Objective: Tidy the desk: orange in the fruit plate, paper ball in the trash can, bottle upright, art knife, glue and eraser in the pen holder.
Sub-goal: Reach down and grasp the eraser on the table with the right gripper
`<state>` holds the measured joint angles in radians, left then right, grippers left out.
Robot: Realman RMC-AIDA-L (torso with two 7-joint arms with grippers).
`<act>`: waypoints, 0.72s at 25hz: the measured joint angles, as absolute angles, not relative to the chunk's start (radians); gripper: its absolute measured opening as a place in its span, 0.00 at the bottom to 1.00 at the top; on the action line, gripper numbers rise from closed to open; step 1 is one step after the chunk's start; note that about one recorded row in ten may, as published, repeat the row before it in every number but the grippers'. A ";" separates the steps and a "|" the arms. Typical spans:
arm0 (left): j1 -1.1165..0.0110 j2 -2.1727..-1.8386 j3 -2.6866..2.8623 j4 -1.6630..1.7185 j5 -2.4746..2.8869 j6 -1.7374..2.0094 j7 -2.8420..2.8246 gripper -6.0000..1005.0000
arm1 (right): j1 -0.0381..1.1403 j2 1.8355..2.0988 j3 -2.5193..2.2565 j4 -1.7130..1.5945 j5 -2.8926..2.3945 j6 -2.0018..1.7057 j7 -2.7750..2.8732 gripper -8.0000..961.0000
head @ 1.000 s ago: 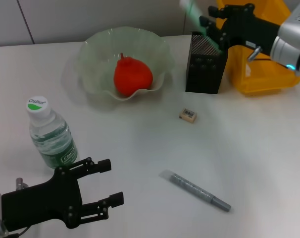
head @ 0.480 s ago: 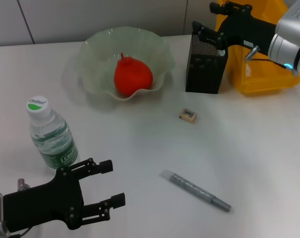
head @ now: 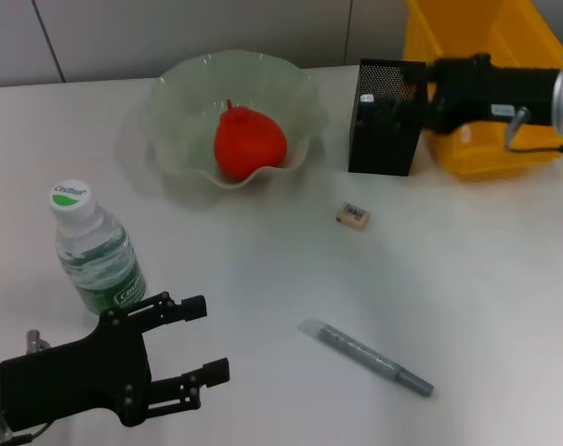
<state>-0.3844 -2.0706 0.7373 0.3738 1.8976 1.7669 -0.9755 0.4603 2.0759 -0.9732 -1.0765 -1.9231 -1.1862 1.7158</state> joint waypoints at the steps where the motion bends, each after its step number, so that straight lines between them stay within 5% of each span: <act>1: -0.385 -2.070 0.735 0.374 1.898 1.768 -0.975 0.79 | 0.457 2.076 -0.974 -1.162 -2.017 -1.266 1.836 0.64; 9: -0.381 -2.068 0.740 0.387 1.898 1.789 -0.973 0.79 | 0.478 2.076 -0.975 -1.432 -2.243 -1.528 2.117 0.63; 18: -0.376 -2.064 0.788 0.413 1.912 1.831 -0.956 0.79 | 0.660 2.074 -0.975 -1.391 -2.558 -1.747 2.283 0.61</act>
